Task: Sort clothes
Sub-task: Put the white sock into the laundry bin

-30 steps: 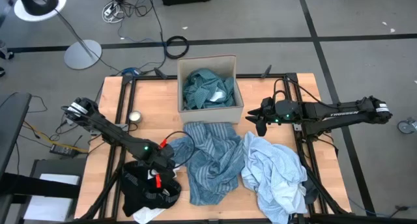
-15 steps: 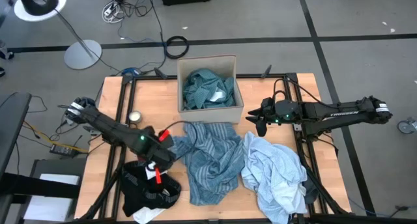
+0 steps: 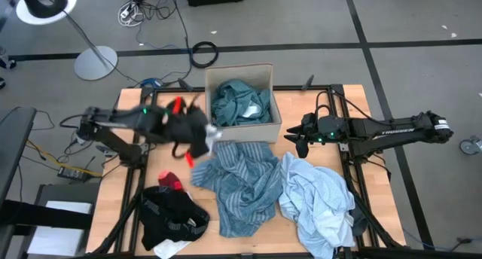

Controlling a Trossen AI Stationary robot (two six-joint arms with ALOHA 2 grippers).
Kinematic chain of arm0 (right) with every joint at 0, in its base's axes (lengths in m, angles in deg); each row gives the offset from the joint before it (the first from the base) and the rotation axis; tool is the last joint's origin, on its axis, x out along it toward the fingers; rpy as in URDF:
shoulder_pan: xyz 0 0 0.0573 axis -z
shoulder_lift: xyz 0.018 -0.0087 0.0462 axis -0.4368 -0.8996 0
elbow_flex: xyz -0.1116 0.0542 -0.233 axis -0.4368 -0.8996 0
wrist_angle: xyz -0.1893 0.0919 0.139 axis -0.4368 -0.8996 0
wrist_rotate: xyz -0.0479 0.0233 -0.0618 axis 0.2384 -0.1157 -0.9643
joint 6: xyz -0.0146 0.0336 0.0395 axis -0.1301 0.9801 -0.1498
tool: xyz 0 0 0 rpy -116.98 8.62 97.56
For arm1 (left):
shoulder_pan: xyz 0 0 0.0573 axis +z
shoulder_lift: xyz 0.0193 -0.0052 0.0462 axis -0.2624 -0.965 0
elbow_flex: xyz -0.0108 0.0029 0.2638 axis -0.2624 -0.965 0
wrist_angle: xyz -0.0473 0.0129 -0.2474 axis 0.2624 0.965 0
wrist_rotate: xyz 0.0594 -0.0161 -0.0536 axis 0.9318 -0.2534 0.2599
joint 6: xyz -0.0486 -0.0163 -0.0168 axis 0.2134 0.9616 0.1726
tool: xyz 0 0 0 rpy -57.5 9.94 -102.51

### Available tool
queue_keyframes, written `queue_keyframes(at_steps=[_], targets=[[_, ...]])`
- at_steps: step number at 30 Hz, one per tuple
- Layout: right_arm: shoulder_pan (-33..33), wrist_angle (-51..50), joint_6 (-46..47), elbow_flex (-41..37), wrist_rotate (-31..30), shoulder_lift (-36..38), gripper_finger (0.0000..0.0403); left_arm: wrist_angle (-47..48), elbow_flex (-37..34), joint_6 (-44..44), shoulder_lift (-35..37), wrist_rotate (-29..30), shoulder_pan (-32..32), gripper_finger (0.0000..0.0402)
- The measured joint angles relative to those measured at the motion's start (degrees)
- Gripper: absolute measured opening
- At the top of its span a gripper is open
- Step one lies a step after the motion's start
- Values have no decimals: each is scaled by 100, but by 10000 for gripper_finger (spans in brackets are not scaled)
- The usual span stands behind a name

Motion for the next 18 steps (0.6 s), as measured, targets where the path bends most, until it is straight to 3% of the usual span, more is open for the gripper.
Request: queue_keyframes(at_steps=[10, 14, 18], targets=[[0, 1, -101, 0, -2, 0, 148, -2591, 805, -2722, 0, 72, 1742, 0], [0, 0, -105, 0, -2, -2, 148, -3257, 805, -3016, -30, -273, 2242, 6], [0, 1, -105, 0, -2, -2, 148, -3157, 803, -2893, -113, -901, 2526, 25]])
